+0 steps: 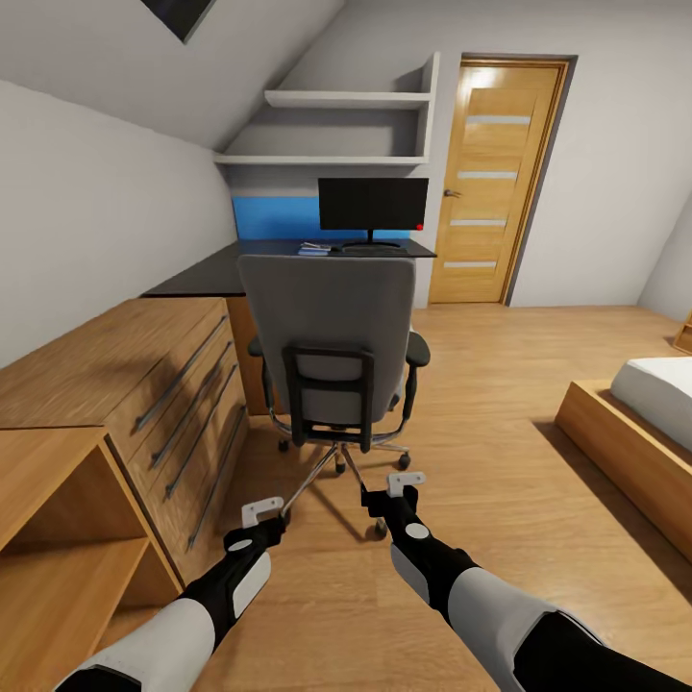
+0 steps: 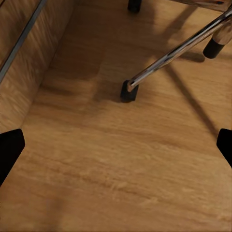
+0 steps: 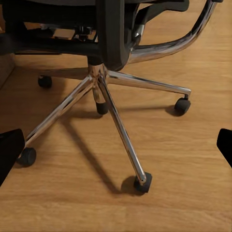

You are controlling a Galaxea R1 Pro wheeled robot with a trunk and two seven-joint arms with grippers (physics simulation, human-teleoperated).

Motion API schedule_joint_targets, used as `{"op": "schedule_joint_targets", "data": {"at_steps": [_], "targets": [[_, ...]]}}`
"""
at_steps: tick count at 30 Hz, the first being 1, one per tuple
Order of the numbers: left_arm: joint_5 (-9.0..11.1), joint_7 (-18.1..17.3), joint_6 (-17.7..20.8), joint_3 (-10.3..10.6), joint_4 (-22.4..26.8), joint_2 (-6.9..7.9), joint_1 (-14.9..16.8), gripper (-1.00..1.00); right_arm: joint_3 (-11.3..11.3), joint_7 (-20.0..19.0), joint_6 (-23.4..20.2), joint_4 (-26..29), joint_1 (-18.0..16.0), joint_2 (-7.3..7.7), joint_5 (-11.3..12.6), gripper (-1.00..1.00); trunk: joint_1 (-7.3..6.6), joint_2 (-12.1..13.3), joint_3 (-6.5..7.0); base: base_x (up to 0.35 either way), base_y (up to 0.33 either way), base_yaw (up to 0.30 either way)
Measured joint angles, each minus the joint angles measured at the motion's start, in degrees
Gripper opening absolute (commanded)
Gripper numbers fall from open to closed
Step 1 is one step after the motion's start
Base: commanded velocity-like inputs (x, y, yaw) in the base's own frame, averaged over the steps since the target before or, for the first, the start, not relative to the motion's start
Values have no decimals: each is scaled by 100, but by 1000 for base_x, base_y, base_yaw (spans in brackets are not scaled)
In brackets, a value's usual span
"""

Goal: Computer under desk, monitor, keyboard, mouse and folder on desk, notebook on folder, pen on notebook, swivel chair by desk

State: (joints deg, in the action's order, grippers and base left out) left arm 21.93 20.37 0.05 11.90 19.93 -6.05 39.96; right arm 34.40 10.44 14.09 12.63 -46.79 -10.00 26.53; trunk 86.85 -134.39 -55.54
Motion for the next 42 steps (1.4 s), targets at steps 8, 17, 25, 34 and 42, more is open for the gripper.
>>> {"op": "schedule_joint_targets", "data": {"at_steps": [8, 17, 25, 34, 42], "targets": [[-54, 3, -204, 84, -206, 9, -1, 100, 0, -1, 19, -1, 0, 0, -7, 100, -3, 0, 0, 198, 0, 0], [-48, 5, -258, 217, -222, 5, -1, 100, 0, -1, 20, -1, 0, 0, -15, 100, -3, 0, 0, 315, 0, 0], [-42, 5, -267, 248, -242, 0, -1, 100, 0, -1, 20, -1, 2, 0, -23, 100, -3, 0, 0, 320, 0, 0], [-48, 5, -269, 303, -312, -4, 0, 100, -8, -1, 193, -5, 34, 1, -22, 100, 0, 0, 32, 75, 0, -127], [-48, 2, -269, 326, -317, -50, -1, 100, -8, -1, 226, -10, 35, 0, -21, 100, 0, 0, 79, 1, 0, -176]]}}
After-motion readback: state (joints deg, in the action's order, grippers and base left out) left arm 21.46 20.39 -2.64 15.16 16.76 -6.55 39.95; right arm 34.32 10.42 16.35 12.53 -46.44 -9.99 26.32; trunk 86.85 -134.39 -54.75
